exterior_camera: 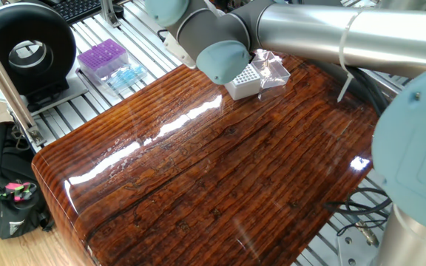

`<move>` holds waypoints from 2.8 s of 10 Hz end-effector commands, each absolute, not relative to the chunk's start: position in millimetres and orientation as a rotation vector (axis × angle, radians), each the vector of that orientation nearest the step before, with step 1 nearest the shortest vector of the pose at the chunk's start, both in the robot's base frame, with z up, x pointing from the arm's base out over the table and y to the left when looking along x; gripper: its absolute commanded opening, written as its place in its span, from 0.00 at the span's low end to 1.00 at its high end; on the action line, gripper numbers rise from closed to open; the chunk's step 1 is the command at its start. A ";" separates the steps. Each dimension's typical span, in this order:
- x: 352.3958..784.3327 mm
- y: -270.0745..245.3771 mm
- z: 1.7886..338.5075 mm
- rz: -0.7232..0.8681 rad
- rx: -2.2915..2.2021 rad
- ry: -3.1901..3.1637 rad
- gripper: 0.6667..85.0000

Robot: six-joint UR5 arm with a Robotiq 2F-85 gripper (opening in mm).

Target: Insert a medium pipette tip into the holder for medium pipette tips

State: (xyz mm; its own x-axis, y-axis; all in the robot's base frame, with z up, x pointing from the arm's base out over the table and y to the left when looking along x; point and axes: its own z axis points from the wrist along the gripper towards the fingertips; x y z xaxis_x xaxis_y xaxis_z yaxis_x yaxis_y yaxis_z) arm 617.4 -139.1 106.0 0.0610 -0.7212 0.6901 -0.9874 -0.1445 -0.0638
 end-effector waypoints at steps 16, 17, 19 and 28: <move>618.9 -140.4 120.0 0.894 1.867 -1.558 0.00; 617.7 -138.9 119.9 0.886 1.871 -1.560 0.00; 617.8 -139.4 120.6 0.890 1.869 -1.549 0.00; 616.5 -143.3 112.5 0.888 1.864 -1.545 0.00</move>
